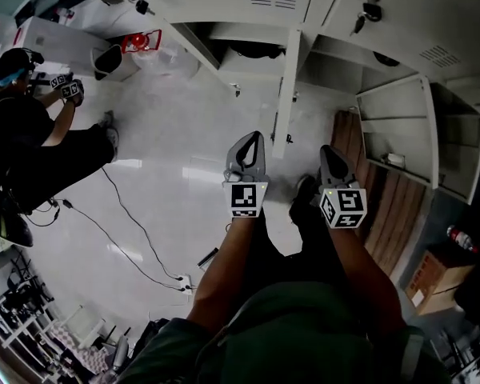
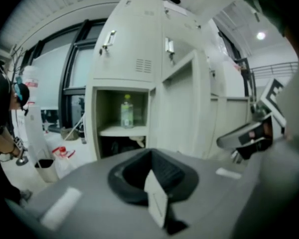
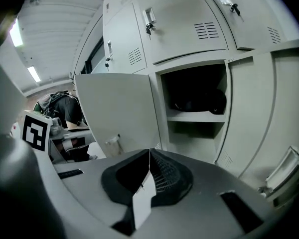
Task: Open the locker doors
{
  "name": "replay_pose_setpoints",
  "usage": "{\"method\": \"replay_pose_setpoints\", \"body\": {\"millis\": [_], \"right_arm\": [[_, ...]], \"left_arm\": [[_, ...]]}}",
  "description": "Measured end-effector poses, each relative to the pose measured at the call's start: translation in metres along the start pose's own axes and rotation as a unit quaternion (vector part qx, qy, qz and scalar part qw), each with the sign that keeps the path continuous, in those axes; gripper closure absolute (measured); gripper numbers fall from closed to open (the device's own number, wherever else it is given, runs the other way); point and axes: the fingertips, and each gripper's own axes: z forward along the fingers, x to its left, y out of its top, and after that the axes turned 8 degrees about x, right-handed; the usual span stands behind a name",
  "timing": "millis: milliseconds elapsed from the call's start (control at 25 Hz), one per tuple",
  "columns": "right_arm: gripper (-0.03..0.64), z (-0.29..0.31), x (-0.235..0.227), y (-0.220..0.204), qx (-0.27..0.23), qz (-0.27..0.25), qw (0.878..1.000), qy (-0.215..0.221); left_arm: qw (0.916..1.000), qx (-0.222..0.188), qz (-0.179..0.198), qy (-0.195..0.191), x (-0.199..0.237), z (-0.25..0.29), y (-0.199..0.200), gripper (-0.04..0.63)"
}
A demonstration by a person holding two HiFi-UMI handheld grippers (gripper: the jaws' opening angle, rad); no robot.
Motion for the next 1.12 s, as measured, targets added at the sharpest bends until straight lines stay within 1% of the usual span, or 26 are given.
{"method": "replay_pose_setpoints", "body": {"millis": [80, 120, 280, 520, 720, 880, 1000, 1120], "right_arm": [[0.611, -0.007, -0.002, 0.011, -0.011, -0.005, 1.000, 0.009], [0.611, -0.011, -0.003, 0.017, -0.016, -0.008, 1.000, 0.013], [0.609, -0.027, -0.015, 0.038, -0.030, -0.018, 0.999, 0.018], [0.609, -0.051, -0.024, 0.061, -0.044, -0.014, 0.998, 0.042], [0.609, -0.078, -0.023, 0.085, -0.059, -0.014, 0.996, 0.062], [0.611, -0.105, -0.005, 0.111, -0.070, -0.022, 0.992, 0.105], [0.611, -0.126, 0.017, 0.137, -0.081, -0.041, 0.985, 0.144], [0.611, -0.148, 0.042, 0.169, -0.097, -0.066, 0.977, 0.178]], "left_arm": [[1.0000, -0.004, -0.006, 0.005, 0.002, -0.002, 0.012, 0.598], [0.9999, -0.008, -0.003, 0.010, 0.007, -0.005, 0.018, 0.598], [0.9989, -0.021, 0.021, 0.035, 0.036, -0.031, 0.048, 0.598], [0.9950, -0.050, 0.056, 0.067, 0.079, -0.091, 0.101, 0.598], [0.9897, -0.077, 0.080, 0.090, 0.093, -0.143, 0.145, 0.598], [0.9850, -0.117, 0.078, 0.100, 0.088, -0.183, 0.187, 0.598], [0.9834, -0.127, 0.078, 0.104, 0.084, -0.211, 0.207, 0.598], [0.9838, -0.129, 0.070, 0.102, 0.081, -0.235, 0.222, 0.598]]}}
